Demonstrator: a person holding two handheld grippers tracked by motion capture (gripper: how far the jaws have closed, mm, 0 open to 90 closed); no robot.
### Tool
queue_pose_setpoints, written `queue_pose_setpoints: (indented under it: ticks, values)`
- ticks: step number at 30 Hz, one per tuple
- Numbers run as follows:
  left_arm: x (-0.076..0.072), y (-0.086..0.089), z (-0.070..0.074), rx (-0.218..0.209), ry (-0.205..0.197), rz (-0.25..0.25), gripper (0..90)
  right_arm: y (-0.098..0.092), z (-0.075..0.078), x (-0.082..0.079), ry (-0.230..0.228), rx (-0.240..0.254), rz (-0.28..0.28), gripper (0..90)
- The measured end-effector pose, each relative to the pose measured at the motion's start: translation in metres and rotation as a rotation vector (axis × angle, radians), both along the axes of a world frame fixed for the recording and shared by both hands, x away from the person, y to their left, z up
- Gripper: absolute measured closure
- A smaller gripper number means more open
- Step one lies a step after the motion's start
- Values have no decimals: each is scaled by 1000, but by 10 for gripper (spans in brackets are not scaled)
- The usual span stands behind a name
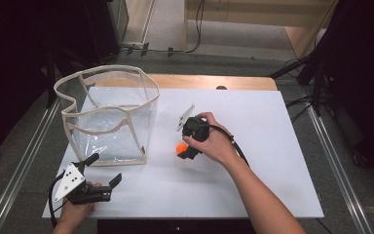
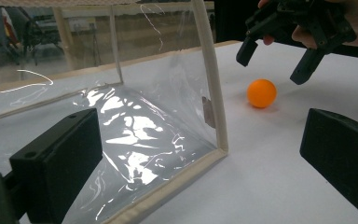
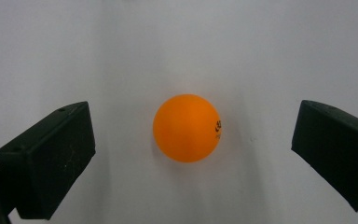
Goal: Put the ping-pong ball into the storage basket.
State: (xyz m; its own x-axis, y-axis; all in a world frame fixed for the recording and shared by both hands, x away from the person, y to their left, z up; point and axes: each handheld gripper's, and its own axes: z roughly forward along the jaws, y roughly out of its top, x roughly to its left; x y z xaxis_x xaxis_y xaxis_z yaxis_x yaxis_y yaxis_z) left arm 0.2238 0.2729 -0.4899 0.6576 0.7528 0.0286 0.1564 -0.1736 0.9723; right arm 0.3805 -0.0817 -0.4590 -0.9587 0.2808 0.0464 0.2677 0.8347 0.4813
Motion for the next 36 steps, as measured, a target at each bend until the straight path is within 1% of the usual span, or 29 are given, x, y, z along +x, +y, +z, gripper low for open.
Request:
queue_pose_setpoints:
  ticks: [1, 3, 4, 5, 6, 8, 11, 14, 15, 17, 18, 21, 23, 25, 26, 27, 29, 30, 32, 34, 36]
  values:
    - [0, 0, 0, -1, -1, -1, 0, 0, -1, 1, -3, -5, 13, 0]
    - [0, 0, 0, -2, -1, -2, 0, 2, -2, 0, 10, -15, 7, 0]
    - [0, 0, 0, -2, -1, -2, 0, 3, -3, 0, -8, -22, 13, 59]
    - [0, 0, 0, -2, -1, -2, 0, 3, -4, -1, -10, -24, -1, 122]
    - [0, 0, 0, -2, -1, -1, 0, 4, -4, -1, -19, -39, -12, 135]
    - [0, 0, 0, -3, 0, -2, 0, 6, -6, -1, -29, -37, -4, 135]
    - [0, 0, 0, -3, 0, -1, 0, 8, -8, -1, -14, -47, -9, 135]
    - [0, 0, 0, -4, 1, -1, 0, 10, -10, -2, 0, -72, 6, 137]
    - [0, 0, 0, -5, 0, -1, 0, 10, -12, -1, 4, -72, 16, 153]
    - [0, 0, 0, -5, 0, -2, 0, 11, -13, -1, 7, -81, 14, 235]
    - [0, 0, 0, -5, 0, -2, 0, 11, -13, -2, 5, -88, 8, 247]
    - [0, 0, 0, -4, 0, -2, 0, 12, -14, -2, 8, -91, 10, 250]
    - [0, 0, 0, -5, 0, -1, 0, 13, -16, -1, -7, -100, 18, 254]
    - [0, 0, 0, -5, 1, -2, 0, 14, -17, -1, -3, -112, 21, 254]
    - [0, 0, 0, -6, 1, -3, 0, 15, -18, -2, -11, -114, 24, 254]
    - [0, 0, 0, -5, 1, -3, 0, 16, -18, -2, -9, -125, 23, 254]
    - [0, 0, 0, -2, 0, -3, 0, 17, -19, -3, 0, -121, 24, 256]
    - [0, 0, 0, -3, 0, -4, 0, 18, -19, -3, -6, -122, 30, 266]
    - [0, 0, 0, -5, 1, -3, 0, 19, -20, -4, 2, -129, 20, 295]
    - [0, 0, 0, -5, 0, -4, 0, 20, -20, -3, -3, -130, 28, 329]
    - [0, 0, 0, -4, 0, -5, 0, 21, -21, -3, -17, -142, 31, 367]
